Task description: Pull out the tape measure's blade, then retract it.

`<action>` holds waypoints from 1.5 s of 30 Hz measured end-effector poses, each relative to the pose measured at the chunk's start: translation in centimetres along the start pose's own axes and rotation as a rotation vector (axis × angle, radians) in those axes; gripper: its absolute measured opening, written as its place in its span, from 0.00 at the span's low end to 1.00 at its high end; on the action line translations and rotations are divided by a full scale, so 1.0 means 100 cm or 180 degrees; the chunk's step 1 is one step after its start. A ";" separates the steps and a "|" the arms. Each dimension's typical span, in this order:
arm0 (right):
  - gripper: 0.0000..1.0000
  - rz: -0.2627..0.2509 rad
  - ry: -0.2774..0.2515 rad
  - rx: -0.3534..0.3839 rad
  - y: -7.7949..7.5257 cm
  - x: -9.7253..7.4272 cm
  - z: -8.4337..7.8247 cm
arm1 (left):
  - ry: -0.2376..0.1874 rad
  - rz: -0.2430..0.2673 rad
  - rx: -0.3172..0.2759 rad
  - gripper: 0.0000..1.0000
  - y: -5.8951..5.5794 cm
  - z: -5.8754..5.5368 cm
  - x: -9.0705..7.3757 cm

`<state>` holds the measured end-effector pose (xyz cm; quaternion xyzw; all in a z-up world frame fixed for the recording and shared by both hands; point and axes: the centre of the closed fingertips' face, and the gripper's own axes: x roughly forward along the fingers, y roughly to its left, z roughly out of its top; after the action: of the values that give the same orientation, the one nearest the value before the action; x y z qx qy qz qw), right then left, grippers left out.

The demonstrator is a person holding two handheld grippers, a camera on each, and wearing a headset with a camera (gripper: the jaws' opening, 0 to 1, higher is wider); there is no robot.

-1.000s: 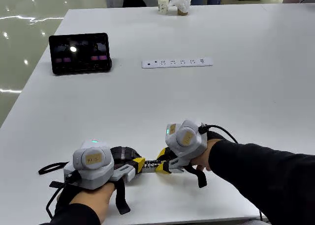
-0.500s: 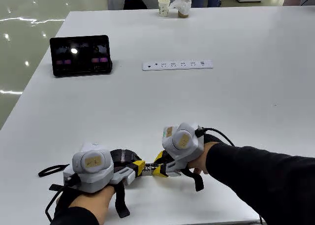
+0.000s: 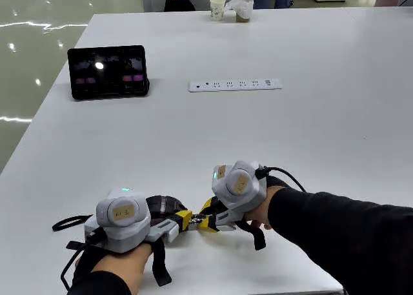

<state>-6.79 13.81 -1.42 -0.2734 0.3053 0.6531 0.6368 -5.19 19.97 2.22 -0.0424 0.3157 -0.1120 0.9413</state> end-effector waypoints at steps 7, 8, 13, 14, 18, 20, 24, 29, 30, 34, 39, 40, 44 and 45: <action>0.12 -0.0008 -0.0011 -0.0025 0.001 0.003 0.003 | 0.0003 -0.0001 -0.0001 0.57 0.000 0.000 -0.001; 0.12 -0.0002 -0.0011 -0.0033 0.001 0.003 0.003 | 0.0003 -0.0002 -0.0004 0.57 0.000 0.000 0.000; 0.12 0.0010 -0.0002 -0.0046 0.002 0.004 0.005 | 0.0003 -0.0004 -0.0003 0.57 0.000 -0.001 -0.001; 0.12 0.0013 0.0001 -0.0042 0.002 0.005 0.005 | 0.0003 -0.0004 -0.0005 0.57 0.000 -0.001 -0.001; 0.12 0.0024 0.0007 -0.0041 0.002 0.006 0.006 | 0.0003 -0.0006 -0.0006 0.57 -0.001 -0.001 0.000; 0.12 0.0026 0.0007 -0.0051 0.002 0.006 0.007 | 0.0004 -0.0008 -0.0009 0.57 -0.001 -0.001 0.000; 0.12 0.0032 0.0007 -0.0057 0.002 0.007 0.007 | 0.0001 -0.0010 -0.0010 0.57 -0.001 0.000 0.000; 0.12 0.0041 -0.0005 -0.0111 0.002 0.009 0.009 | 0.0002 -0.0014 -0.0012 0.57 0.000 -0.001 0.000; 0.12 0.0044 -0.0006 -0.0110 0.002 0.009 0.010 | 0.0004 -0.0013 -0.0012 0.57 0.000 -0.001 0.000; 0.12 0.0060 0.0003 -0.0126 0.002 0.010 0.011 | -0.0002 -0.0016 -0.0014 0.57 0.000 0.000 0.000; 0.12 0.0079 0.0035 -0.0153 0.003 0.011 0.011 | -0.0004 -0.0017 -0.0015 0.57 0.000 0.000 0.000; 0.12 0.0079 0.0032 -0.0150 0.003 0.011 0.011 | -0.0006 -0.0018 -0.0014 0.57 0.000 0.000 0.000; 0.12 0.0071 0.0018 -0.0127 0.003 0.010 0.011 | -0.0007 -0.0019 -0.0012 0.57 -0.001 0.000 -0.001; 0.12 0.0070 0.0018 -0.0123 0.003 0.010 0.011 | -0.0007 -0.0020 -0.0011 0.57 -0.001 0.000 -0.001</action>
<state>-7.11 15.34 -1.43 -0.2841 0.2974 0.6650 0.6234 -5.29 19.91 2.30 -0.0451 0.3147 -0.1143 0.9412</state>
